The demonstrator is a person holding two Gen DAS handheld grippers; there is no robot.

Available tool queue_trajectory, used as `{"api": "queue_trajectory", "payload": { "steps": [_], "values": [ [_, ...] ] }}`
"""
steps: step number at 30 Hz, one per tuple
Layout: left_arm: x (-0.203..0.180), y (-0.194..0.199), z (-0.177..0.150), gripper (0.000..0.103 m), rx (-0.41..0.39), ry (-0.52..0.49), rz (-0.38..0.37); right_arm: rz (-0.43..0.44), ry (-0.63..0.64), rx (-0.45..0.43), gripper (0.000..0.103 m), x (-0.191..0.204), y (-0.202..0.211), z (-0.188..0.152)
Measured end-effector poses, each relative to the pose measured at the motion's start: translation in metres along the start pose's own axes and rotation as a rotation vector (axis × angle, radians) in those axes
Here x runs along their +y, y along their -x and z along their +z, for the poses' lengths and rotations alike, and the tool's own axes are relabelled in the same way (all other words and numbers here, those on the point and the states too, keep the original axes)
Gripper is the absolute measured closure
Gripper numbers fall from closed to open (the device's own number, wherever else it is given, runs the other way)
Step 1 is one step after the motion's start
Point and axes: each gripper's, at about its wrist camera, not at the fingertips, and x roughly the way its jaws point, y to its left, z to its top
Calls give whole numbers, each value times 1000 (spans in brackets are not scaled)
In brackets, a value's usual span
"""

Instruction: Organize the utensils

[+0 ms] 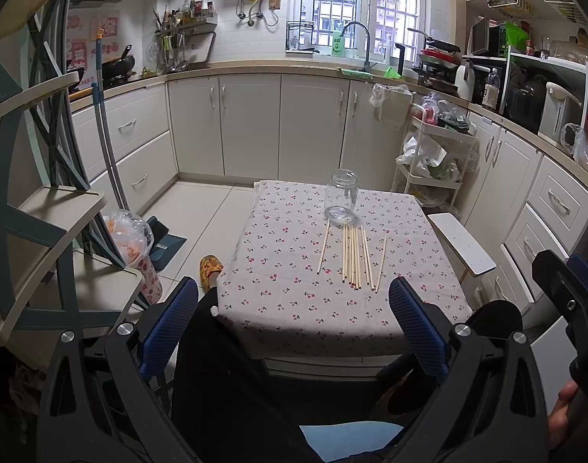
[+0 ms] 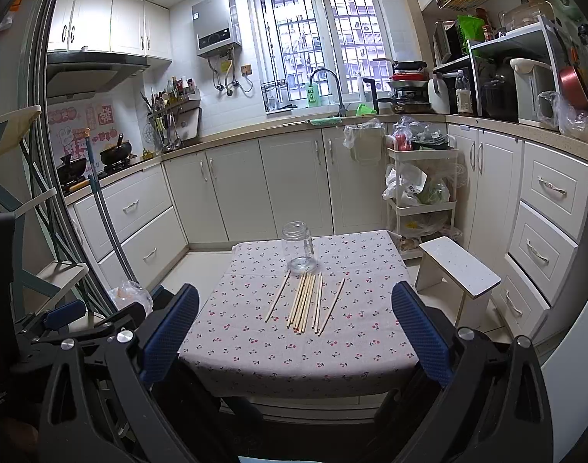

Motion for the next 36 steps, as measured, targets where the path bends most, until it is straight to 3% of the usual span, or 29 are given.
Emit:
{"api": "queue_trajectory", "payload": {
  "steps": [28,36],
  "values": [
    [12,-11,-3,8,-9,-6,-1,-2,8,-11,7,2,0,-1],
    [-4,-8,-3,8,-39,-18,-7,-4,11,12,7,5,-8,-4]
  ]
}}
